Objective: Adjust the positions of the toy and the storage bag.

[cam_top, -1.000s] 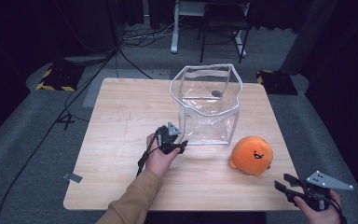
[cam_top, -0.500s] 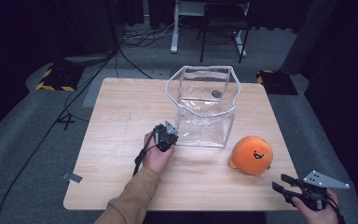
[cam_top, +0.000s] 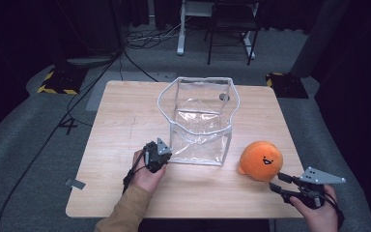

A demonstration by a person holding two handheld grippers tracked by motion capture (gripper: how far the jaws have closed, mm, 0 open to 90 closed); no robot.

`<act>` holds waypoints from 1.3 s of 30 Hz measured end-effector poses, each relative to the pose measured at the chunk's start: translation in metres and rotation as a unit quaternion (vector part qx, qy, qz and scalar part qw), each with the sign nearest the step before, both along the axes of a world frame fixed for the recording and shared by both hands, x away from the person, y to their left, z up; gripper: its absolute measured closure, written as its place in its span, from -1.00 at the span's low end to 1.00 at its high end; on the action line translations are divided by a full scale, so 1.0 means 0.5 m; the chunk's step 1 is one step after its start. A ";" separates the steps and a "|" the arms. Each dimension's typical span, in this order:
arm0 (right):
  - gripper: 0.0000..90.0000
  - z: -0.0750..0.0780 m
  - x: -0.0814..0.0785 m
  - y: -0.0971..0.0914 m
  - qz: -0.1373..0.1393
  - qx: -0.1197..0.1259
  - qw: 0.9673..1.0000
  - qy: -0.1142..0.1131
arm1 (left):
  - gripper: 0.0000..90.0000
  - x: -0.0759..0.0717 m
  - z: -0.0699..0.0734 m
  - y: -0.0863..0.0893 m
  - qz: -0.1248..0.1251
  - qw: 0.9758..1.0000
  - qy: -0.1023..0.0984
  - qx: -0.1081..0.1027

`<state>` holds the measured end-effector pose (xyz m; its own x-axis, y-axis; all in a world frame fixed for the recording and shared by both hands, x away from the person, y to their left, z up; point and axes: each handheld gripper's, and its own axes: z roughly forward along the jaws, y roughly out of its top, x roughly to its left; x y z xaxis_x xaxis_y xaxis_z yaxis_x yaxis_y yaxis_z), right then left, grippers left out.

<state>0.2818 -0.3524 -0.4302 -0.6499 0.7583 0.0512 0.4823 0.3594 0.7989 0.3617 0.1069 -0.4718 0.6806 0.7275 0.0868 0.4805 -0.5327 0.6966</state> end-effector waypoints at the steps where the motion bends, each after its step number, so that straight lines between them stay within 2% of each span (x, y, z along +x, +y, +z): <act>1: 0.01 0.002 0.004 0.007 0.005 -0.002 1.000 0.000 | 0.93 -0.011 -0.001 0.001 -0.005 1.000 0.001 0.002; 4: 0.01 0.007 0.019 0.040 0.031 -0.007 1.000 -0.001 | 0.93 -0.051 -0.006 0.006 -0.018 1.000 0.001 0.006; 6: 0.01 0.009 0.023 0.049 0.037 -0.007 0.999 -0.002 | 0.93 -0.057 -0.005 0.007 -0.019 1.000 0.002 0.006; 7: 0.01 0.011 0.032 0.068 0.050 -0.009 0.999 -0.004 | 0.93 -0.075 -0.005 0.011 -0.020 1.000 0.005 -0.003; 10: 0.04 0.013 0.048 0.098 0.071 -0.011 0.997 -0.004 | 0.93 -0.095 -0.004 0.016 -0.022 1.000 0.003 -0.006; 12: 0.06 0.013 0.053 0.109 0.077 -0.012 0.997 -0.002 | 0.93 -0.101 -0.004 0.017 -0.022 1.000 0.003 -0.009; 13: 0.08 0.012 0.063 0.133 0.090 -0.016 0.996 -0.003 | 0.93 -0.110 -0.004 0.020 -0.024 1.000 0.003 -0.012; 14: 0.09 0.011 0.066 0.142 0.095 -0.017 0.995 -0.002 | 0.93 -0.110 -0.004 0.020 -0.024 1.000 0.003 -0.012; 18: 0.12 0.005 0.083 0.195 0.128 -0.022 0.992 0.001 | 0.93 -0.142 -0.011 0.024 -0.025 1.000 0.004 -0.011; 21: 0.24 -0.002 0.098 0.230 0.149 -0.030 0.988 0.005 | 0.93 -0.158 -0.011 0.026 -0.025 1.000 0.003 -0.011; 22: 0.24 -0.002 0.098 0.230 0.149 -0.030 0.988 0.005 | 0.93 -0.158 -0.011 0.026 -0.025 1.000 0.003 -0.011; 24: 0.45 -0.011 0.112 0.253 0.162 -0.036 0.986 0.010 | 0.93 -0.170 -0.012 0.030 -0.023 1.000 0.004 -0.013; 25: 0.61 -0.014 0.116 0.258 0.168 -0.039 0.985 0.012 | 0.93 -0.173 -0.012 0.032 -0.025 1.000 0.003 -0.012; 26: 0.61 -0.014 0.116 0.258 0.168 -0.039 0.985 0.012 | 0.92 -0.173 -0.012 0.032 -0.025 1.000 0.003 -0.012; 27: 0.94 -0.018 0.116 0.264 0.185 -0.029 0.982 0.009 | 0.92 -0.183 -0.011 0.034 -0.022 1.000 0.002 -0.004; 29: 0.95 -0.021 0.110 0.262 0.187 -0.014 0.982 0.017 | 0.92 -0.194 -0.010 0.037 -0.028 1.000 0.005 -0.006; 30: 0.95 -0.021 0.103 0.261 0.187 -0.015 0.982 0.017 | 0.92 -0.201 -0.010 0.038 -0.032 0.999 0.008 -0.009; 39: 0.94 -0.013 0.020 0.237 0.203 -0.036 0.978 0.027 | 0.91 -0.254 -0.009 0.021 -0.069 0.998 0.012 -0.005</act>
<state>0.2919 -0.2340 -0.4365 -0.8963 0.4408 0.0491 0.3281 0.5844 0.7422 0.2345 0.1176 -0.4762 0.7760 0.6277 0.0614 0.4205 -0.5875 0.6914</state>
